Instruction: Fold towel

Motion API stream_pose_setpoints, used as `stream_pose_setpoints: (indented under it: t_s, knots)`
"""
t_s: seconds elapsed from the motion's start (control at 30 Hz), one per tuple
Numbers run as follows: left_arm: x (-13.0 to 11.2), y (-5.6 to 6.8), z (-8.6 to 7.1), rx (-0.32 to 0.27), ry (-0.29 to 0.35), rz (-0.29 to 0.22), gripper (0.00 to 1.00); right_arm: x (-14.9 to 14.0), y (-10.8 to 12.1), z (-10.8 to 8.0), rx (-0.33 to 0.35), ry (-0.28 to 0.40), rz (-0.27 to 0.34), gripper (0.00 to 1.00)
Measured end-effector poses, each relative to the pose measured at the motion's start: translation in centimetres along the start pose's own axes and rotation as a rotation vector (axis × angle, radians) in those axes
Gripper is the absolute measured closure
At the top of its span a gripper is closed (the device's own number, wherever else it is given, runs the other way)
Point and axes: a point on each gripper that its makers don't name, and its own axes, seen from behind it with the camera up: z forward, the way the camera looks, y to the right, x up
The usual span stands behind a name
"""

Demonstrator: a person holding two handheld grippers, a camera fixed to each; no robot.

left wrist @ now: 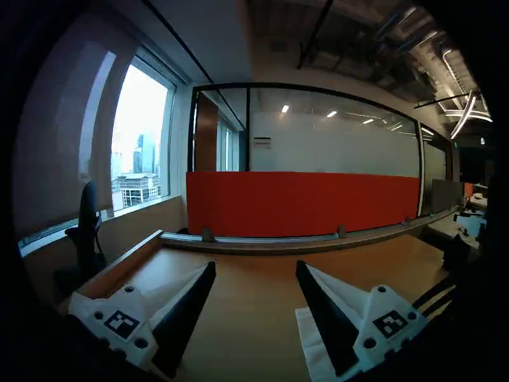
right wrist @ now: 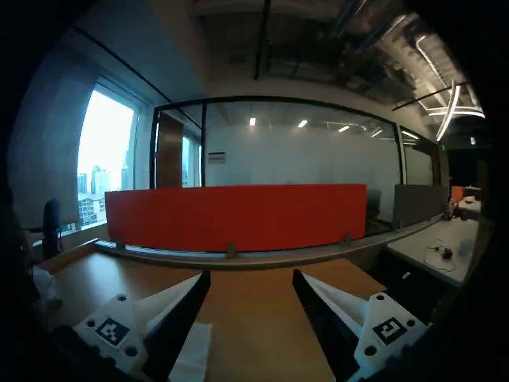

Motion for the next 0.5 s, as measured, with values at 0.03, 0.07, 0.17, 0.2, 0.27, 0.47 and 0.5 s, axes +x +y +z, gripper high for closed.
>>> stream_pose_setpoints:
  t_s: [0.03, 0.07, 0.17, 0.2, 0.27, 0.47, 0.5]
  knots:
    - [-0.1, 0.4, 0.2, -0.008, -0.006, 0.003, 0.07, 0.1, -0.1, 0.0, 0.006, -0.006, -0.003, 0.0]
    - [-0.2, 0.7, 0.4, -0.017, -0.012, 0.006, 0.07, 0.2, -0.2, 0.0, 0.012, -0.011, -0.006, 0.0]
    - [-0.8, 2.1, 0.7, -0.064, -0.047, 0.03, 0.07, 0.0, -1.1, -0.2, 0.056, -0.043, -0.027, 0.0]
    - [-1.1, 2.5, 0.8, -0.083, -0.062, 0.041, 0.07, -0.2, -1.6, -0.3, 0.077, -0.059, -0.037, 0.0]
    - [-1.7, 3.3, 0.9, -0.117, -0.09, 0.063, 0.07, -0.7, -2.5, -0.5, 0.119, -0.094, -0.056, 0.0]
    - [-3.5, 5.8, 0.7, -0.225, -0.162, 0.12, 0.07, -2.1, -5.2, -1.3, 0.234, -0.182, -0.109, 0.0]
    - [-3.8, 6.2, 0.6, -0.243, -0.173, 0.126, 0.07, -2.4, -5.6, -1.5, 0.251, -0.195, -0.117, 0.0]
